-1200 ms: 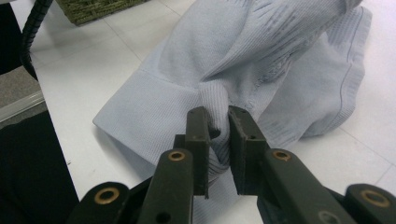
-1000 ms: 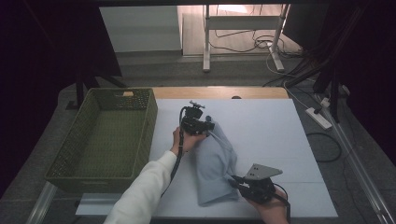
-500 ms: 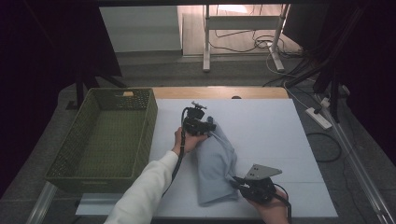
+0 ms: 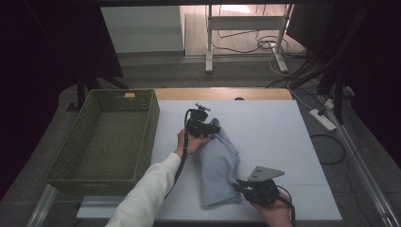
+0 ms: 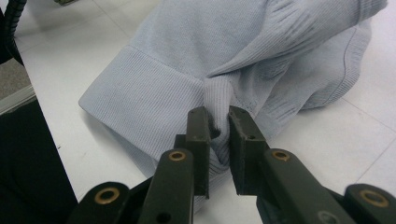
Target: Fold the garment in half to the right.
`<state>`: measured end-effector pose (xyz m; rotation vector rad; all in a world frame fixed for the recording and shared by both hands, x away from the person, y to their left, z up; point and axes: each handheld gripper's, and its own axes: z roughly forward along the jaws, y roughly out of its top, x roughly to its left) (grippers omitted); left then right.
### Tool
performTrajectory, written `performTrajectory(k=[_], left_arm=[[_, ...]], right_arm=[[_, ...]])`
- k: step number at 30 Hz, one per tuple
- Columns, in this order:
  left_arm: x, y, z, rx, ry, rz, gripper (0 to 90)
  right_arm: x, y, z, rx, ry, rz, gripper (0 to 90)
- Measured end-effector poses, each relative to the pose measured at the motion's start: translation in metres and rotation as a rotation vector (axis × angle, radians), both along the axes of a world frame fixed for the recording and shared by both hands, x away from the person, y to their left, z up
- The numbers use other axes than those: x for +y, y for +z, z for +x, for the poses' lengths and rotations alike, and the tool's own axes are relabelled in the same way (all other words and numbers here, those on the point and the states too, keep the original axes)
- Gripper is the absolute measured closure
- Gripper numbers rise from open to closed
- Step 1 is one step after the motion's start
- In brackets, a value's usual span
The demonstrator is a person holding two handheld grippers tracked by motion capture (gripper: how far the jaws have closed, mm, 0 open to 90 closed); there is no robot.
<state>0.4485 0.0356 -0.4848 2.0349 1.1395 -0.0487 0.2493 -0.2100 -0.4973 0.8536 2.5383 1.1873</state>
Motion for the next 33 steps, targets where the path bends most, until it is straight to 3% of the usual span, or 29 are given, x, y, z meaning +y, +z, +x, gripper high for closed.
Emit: performTrajectory(k=[5, 9, 23, 29, 33], left_arm=[[0.005, 0.007, -0.002, -0.023, 0.011, -0.004, 43.8], [0.013, 0.014, -0.004, -0.037, 0.019, -0.037, 37.3], [0.029, 0.027, -0.019, -0.079, 0.014, -0.088, 35.3], [0.036, 0.032, -0.027, -0.1, 0.006, -0.1, 35.4], [0.042, 0.033, -0.033, -0.105, 0.012, -0.11, 36.4]], right_arm=[[0.0, 0.001, -0.001, -0.029, -0.009, 0.005, 72.9], [0.0, 0.002, -0.001, -0.048, -0.017, 0.011, 65.1], [0.0, 0.01, -0.002, -0.111, -0.039, 0.042, 53.5], [0.001, 0.019, -0.003, -0.165, -0.044, 0.064, 52.8], [0.002, 0.025, 0.001, -0.174, -0.037, 0.086, 53.8]])
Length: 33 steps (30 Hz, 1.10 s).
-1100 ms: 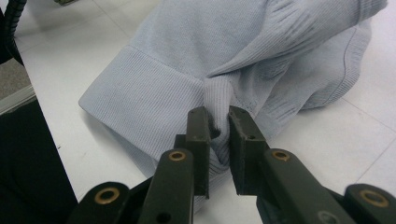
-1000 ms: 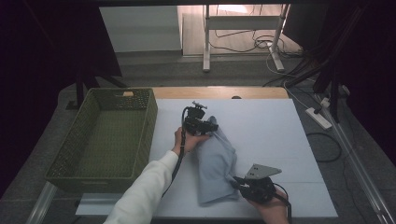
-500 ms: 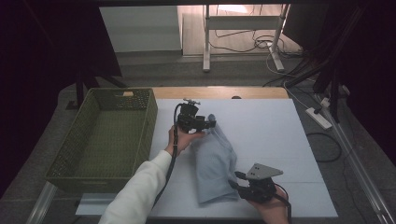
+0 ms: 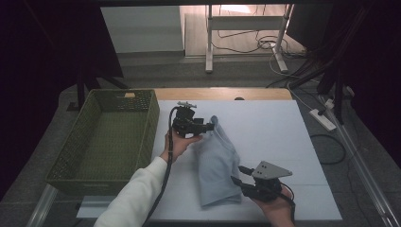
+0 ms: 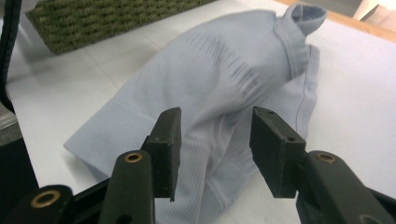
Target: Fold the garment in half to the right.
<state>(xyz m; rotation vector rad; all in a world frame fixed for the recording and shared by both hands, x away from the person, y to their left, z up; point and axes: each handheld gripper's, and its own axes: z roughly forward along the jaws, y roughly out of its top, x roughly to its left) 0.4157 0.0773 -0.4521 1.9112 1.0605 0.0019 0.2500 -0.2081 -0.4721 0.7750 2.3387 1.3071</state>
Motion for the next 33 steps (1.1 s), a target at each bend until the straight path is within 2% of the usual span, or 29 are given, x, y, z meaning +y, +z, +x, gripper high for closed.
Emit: performTrajectory(k=[10, 14, 18, 26, 33], left_arm=[[0.013, -0.006, -0.013, -0.005, -0.011, -0.019, 38.1], [0.017, -0.007, -0.019, -0.01, -0.011, -0.027, 38.1], [0.021, -0.009, -0.026, -0.014, -0.011, -0.033, 38.1], [0.032, -0.013, -0.036, -0.02, -0.01, -0.044, 38.2], [0.039, -0.018, -0.041, -0.019, -0.004, -0.051, 38.3]], right_arm=[[0.002, 0.006, 0.006, 0.002, 0.04, 0.026, 61.6], [0.004, 0.007, 0.009, 0.021, 0.074, 0.037, 77.4], [0.009, 0.009, 0.012, 0.032, 0.103, 0.025, 89.0], [0.024, 0.014, 0.018, 0.036, 0.121, 0.013, 89.4], [0.036, 0.02, 0.032, 0.046, 0.12, 0.025, 89.4]])
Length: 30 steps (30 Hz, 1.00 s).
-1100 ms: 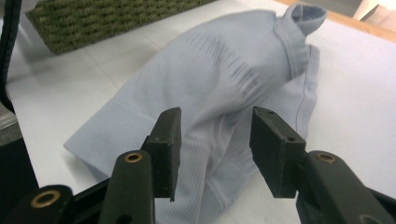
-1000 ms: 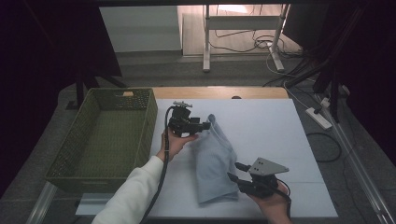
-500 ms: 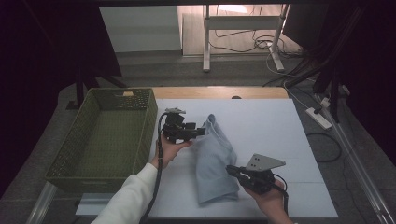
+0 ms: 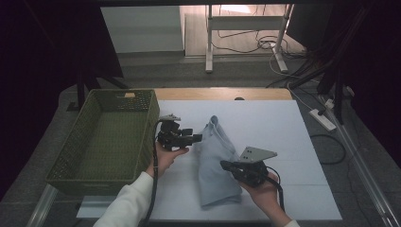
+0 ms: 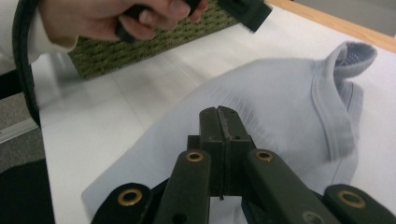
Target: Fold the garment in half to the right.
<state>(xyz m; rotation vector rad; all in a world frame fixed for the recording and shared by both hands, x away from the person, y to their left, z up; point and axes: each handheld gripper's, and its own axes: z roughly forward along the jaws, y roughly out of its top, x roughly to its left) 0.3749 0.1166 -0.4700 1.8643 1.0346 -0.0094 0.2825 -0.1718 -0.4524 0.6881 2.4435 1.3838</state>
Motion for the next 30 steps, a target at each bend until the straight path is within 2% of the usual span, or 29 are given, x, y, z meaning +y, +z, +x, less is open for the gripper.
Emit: performTrajectory(k=[10, 14, 19, 27, 30], left_arm=[[0.003, -0.005, -0.005, -0.004, -0.005, 0.003, 38.3], [0.005, -0.008, -0.007, 0.0, -0.001, -0.008, 38.3], [0.008, -0.011, -0.01, 0.001, 0.002, 0.001, 38.3], [0.01, -0.012, -0.012, 0.0, 0.011, -0.001, 38.2], [0.011, -0.012, -0.013, -0.001, 0.011, 0.002, 38.2]], right_arm=[[0.022, 0.006, 0.02, -0.004, 0.001, -0.014, 89.3], [0.032, 0.005, 0.024, -0.012, 0.012, -0.031, 89.3], [0.042, 0.004, 0.027, -0.017, 0.02, -0.05, 89.3], [0.049, 0.0, 0.037, -0.005, 0.006, -0.068, 89.3], [0.049, -0.006, 0.039, 0.006, 0.001, -0.099, 89.3]])
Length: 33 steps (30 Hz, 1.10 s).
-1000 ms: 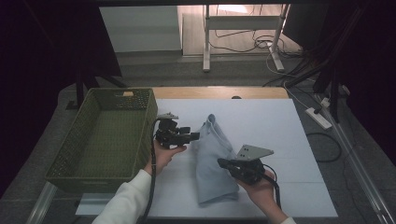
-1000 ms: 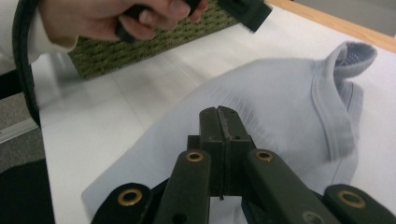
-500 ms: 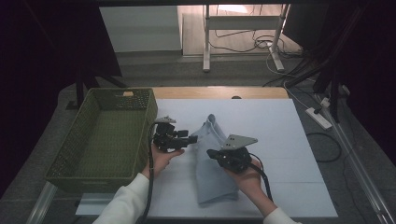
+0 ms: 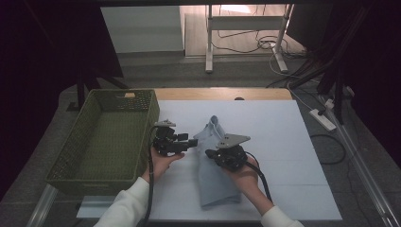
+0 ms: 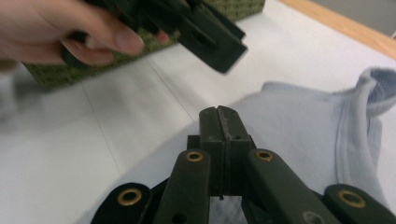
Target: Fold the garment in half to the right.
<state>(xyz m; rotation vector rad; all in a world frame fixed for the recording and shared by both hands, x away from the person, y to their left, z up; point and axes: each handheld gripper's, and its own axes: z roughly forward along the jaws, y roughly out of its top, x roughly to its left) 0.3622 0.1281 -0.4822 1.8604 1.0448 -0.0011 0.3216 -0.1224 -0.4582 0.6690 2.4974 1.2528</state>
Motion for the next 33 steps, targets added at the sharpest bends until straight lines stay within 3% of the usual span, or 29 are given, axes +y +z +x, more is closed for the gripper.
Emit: performTrajectory(k=[18, 33], left_arm=[[0.002, -0.002, -0.002, 0.002, 0.007, 0.018, 38.2], [0.002, -0.003, -0.003, 0.006, 0.0, 0.025, 37.9]], right_arm=[[-0.016, -0.015, 0.01, 0.028, -0.058, -0.03, 89.4], [-0.021, -0.035, 0.017, 0.062, -0.082, -0.091, 89.4]])
